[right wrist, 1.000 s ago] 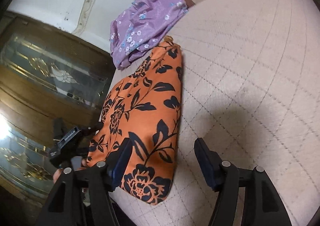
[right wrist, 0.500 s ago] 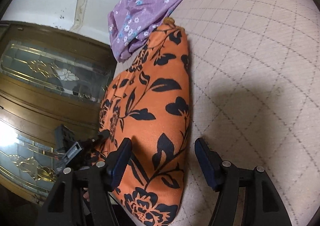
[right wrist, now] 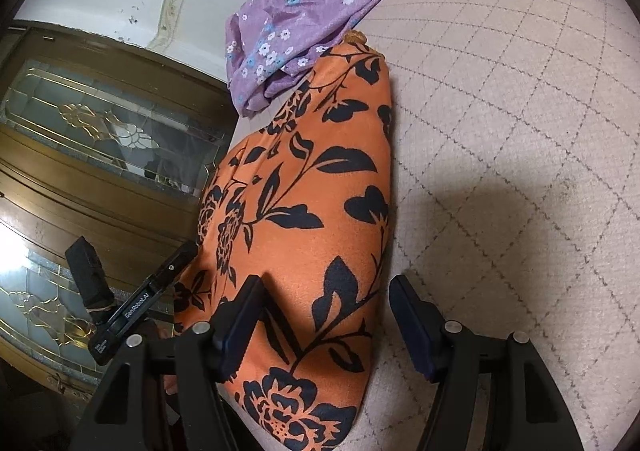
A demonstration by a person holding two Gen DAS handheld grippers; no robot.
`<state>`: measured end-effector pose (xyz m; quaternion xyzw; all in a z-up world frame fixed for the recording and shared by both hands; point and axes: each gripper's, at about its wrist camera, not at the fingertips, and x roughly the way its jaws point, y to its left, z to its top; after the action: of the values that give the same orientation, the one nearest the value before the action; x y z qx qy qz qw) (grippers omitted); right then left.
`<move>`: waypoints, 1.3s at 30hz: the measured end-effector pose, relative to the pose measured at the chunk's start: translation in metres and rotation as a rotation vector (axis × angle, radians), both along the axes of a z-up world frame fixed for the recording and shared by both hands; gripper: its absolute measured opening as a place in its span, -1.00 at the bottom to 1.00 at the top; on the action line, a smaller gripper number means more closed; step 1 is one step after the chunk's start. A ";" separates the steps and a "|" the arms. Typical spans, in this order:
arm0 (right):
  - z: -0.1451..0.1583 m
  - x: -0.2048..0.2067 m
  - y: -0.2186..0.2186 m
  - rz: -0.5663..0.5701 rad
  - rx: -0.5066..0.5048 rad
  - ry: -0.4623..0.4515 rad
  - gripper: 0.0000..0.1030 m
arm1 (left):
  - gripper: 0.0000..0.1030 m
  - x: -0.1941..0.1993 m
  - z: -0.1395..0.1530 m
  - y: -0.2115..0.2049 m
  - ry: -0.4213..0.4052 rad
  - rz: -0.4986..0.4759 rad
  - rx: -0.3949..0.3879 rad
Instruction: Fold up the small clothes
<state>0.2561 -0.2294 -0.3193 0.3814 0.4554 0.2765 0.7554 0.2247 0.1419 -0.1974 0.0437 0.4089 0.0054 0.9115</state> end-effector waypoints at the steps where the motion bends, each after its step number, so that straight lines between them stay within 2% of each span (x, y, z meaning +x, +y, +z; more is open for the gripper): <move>1: 0.000 0.000 0.000 -0.002 -0.001 -0.002 0.33 | 0.79 0.000 0.001 0.000 -0.004 0.003 0.006; 9: 0.000 0.001 0.002 -0.006 -0.005 0.000 0.33 | 0.79 0.000 -0.002 -0.006 -0.008 0.004 0.036; 13: 0.001 0.002 0.004 -0.008 -0.007 -0.001 0.33 | 0.79 0.002 -0.005 -0.010 0.013 -0.013 0.017; 16: 0.000 0.004 0.005 -0.016 0.002 0.007 0.33 | 0.79 0.006 -0.009 -0.009 0.074 -0.060 -0.100; 19: -0.004 0.008 0.005 -0.023 0.020 0.016 0.33 | 0.79 0.013 -0.014 0.002 0.144 -0.107 -0.293; 21: -0.006 0.010 0.005 -0.028 0.030 0.017 0.33 | 0.79 0.019 -0.020 0.010 0.180 -0.105 -0.379; 23: -0.007 0.014 0.008 -0.032 0.041 0.017 0.33 | 0.78 0.024 -0.028 0.018 0.215 -0.085 -0.448; 25: -0.008 0.018 0.012 -0.034 0.044 0.014 0.35 | 0.76 0.028 -0.036 0.024 0.251 -0.065 -0.479; 29: -0.006 0.024 0.021 -0.040 0.034 0.008 0.34 | 0.74 0.033 -0.057 0.030 0.352 -0.051 -0.509; 36: -0.004 0.025 0.031 -0.061 -0.012 -0.016 0.30 | 0.75 0.026 -0.053 0.019 0.352 -0.098 -0.428; 39: -0.003 0.025 0.037 -0.067 -0.031 -0.021 0.33 | 0.75 0.028 -0.053 0.016 0.357 -0.115 -0.466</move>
<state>0.2807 -0.1928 -0.3219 0.3818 0.4388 0.2477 0.7748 0.2528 0.1577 -0.2506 -0.1435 0.5498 -0.1483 0.8095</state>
